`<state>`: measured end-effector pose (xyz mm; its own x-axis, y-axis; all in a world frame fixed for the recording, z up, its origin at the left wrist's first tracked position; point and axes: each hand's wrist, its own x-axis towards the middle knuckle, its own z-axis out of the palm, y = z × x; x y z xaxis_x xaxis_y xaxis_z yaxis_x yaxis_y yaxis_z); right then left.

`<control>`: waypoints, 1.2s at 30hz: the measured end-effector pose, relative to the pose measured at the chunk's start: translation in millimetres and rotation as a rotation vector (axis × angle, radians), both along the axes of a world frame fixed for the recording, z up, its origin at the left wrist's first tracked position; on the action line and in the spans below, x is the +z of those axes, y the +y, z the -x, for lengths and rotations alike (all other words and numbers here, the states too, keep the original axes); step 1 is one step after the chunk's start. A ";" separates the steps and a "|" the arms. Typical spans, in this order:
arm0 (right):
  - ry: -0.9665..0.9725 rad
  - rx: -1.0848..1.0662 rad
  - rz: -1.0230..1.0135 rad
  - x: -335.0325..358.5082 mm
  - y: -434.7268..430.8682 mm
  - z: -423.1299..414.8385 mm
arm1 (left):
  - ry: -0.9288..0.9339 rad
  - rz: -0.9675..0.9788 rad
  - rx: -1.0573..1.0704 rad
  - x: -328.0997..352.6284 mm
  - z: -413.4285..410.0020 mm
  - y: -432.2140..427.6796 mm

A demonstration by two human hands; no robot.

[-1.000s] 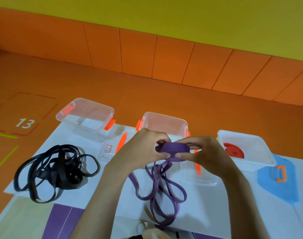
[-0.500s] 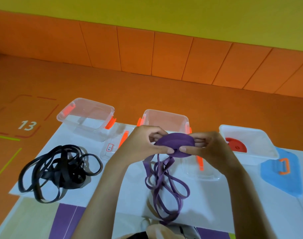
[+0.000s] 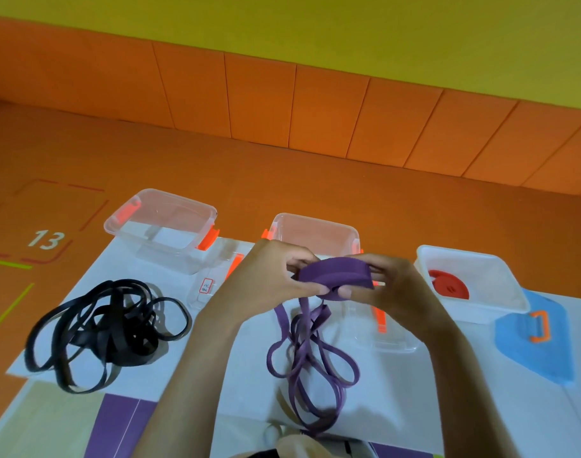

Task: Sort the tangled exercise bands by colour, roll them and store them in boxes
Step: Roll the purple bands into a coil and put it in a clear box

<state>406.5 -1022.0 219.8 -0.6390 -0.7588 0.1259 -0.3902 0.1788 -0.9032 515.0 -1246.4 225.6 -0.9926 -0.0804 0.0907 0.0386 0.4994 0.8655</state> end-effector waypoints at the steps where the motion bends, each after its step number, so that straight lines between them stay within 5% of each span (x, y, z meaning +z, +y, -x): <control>1: 0.058 0.012 -0.071 1.8 -1.1 0.6 | 0.003 0.032 -0.001 -0.2 1.0 1.1; 8: -0.143 -0.044 0.144 -1.8 0.5 0.6 | -0.039 -0.102 -0.015 -5.8 -0.6 -1.1; 13: 0.097 0.044 -0.139 3.9 -3.9 3.3 | -0.091 0.119 -0.046 -6.5 1.7 -5.2; 21: -0.108 0.006 -0.026 -0.9 1.4 5.3 | 0.002 -0.026 -0.013 -6.0 -3.6 -11.6; 25: 0.083 0.056 -0.179 -3.5 -6.9 6.5 | -0.051 0.161 -0.057 -4.1 0.9 -7.2; 29: 0.050 -0.047 -0.096 -3.8 -2.6 10.9 | -0.001 -0.003 -0.030 -3.8 -0.8 -9.5; 36: 0.106 0.023 -0.136 -5.1 -10.3 1.0 | 0.004 0.025 -0.057 -1.9 1.0 -5.2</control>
